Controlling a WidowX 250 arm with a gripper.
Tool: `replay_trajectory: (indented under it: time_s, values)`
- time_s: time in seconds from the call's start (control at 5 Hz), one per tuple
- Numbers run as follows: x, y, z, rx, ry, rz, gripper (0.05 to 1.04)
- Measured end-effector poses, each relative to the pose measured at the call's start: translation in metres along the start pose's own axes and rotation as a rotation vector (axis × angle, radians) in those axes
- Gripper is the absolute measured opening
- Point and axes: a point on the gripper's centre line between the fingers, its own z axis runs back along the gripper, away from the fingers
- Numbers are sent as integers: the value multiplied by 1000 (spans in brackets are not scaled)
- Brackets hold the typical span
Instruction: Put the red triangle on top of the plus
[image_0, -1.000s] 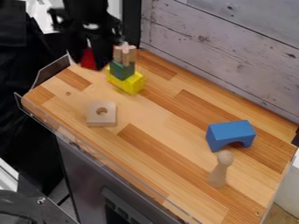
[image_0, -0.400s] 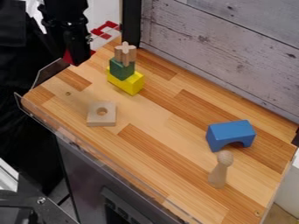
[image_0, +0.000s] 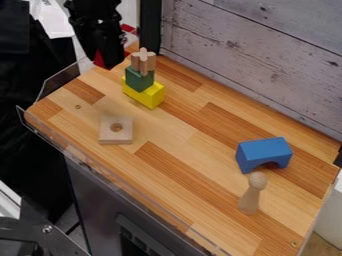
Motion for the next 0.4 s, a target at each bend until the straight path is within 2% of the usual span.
replay_trajectory:
  time_s: [0.2,0.4]
  values:
    - [9,-8,1,14,3,-12,550]
    - [19,-16,3,52,11,-32,550]
